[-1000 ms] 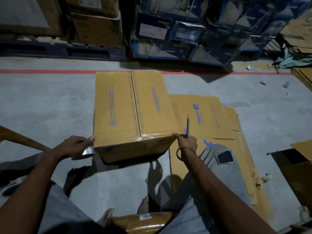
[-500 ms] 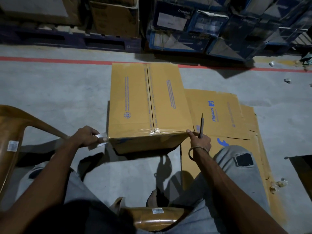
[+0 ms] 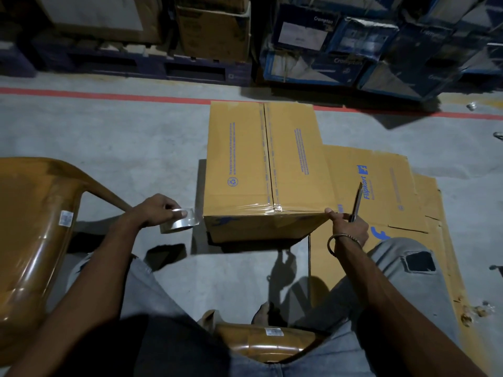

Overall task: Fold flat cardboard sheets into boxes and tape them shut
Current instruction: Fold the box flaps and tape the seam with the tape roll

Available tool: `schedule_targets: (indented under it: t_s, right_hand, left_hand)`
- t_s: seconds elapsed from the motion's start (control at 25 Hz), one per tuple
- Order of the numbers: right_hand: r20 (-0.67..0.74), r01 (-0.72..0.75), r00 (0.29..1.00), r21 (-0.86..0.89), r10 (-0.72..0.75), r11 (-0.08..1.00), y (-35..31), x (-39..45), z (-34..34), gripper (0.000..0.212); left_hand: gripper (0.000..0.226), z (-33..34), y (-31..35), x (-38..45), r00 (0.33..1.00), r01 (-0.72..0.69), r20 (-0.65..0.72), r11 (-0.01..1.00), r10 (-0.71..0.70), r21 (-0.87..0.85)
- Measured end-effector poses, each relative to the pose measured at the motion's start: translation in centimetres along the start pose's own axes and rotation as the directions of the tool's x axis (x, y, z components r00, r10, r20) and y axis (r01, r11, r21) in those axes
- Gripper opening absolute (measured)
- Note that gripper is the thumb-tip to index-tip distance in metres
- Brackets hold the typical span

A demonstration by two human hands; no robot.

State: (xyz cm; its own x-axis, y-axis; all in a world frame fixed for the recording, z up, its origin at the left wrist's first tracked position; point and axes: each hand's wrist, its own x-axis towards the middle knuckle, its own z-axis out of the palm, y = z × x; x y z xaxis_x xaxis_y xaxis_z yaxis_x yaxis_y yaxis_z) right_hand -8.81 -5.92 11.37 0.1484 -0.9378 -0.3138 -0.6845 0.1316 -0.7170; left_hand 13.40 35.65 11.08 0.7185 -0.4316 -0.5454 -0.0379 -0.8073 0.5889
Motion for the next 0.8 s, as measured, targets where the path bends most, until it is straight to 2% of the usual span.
schedule_targets:
  t_s: [0.24, 0.32, 0.52, 0.6, 0.68, 0.72, 0.8]
  right_hand:
    - [0.022, -0.005, 1.000, 0.034, 0.004, 0.999, 0.3, -0.6, 0.5, 0.033]
    - [0.033, -0.036, 0.999, 0.031, 0.035, 0.999, 0.1, -0.5, 0.3, 0.039]
    - [0.051, -0.011, 0.999, -0.025, 0.012, 1.000, -1.2, -1.2, -0.5, 0.038]
    - [0.147, -0.014, 0.989, 0.024, 0.011, 1.000, -2.2, -3.0, -0.2, 0.039]
    - [0.307, -0.005, 0.951, 0.096, -0.025, 0.995, -3.1, -5.8, 0.7, 0.034]
    - [0.408, -0.020, 0.912, 0.125, -0.033, 0.992, -3.4, -7.6, 1.3, 0.026]
    - [0.612, -0.142, 0.791, 0.164, 0.012, 0.976, -3.8, -12.3, 2.2, 0.020]
  left_hand:
    - [0.035, 0.9, -0.5, 1.4, 0.994, 0.097, -0.072, 0.982, -0.087, 0.162]
    - [0.037, 0.9, -0.7, 1.4, 0.992, 0.108, -0.091, 0.971, -0.091, 0.215]
    - [0.040, 0.2, -0.7, 1.1, 0.998, 0.060, -0.025, 0.976, -0.056, 0.209]
    - [0.035, 0.0, -0.9, 1.0, 0.999, 0.028, 0.011, 0.975, -0.031, 0.222]
    - [0.029, -0.2, -1.1, 1.0, 1.000, -0.006, 0.026, 0.978, 0.001, 0.208]
    - [0.027, -0.3, -1.0, 1.1, 1.000, -0.016, 0.026, 0.982, 0.011, 0.189]
    - [0.025, -0.4, -0.6, 1.2, 0.999, -0.030, 0.025, 0.986, 0.026, 0.166]
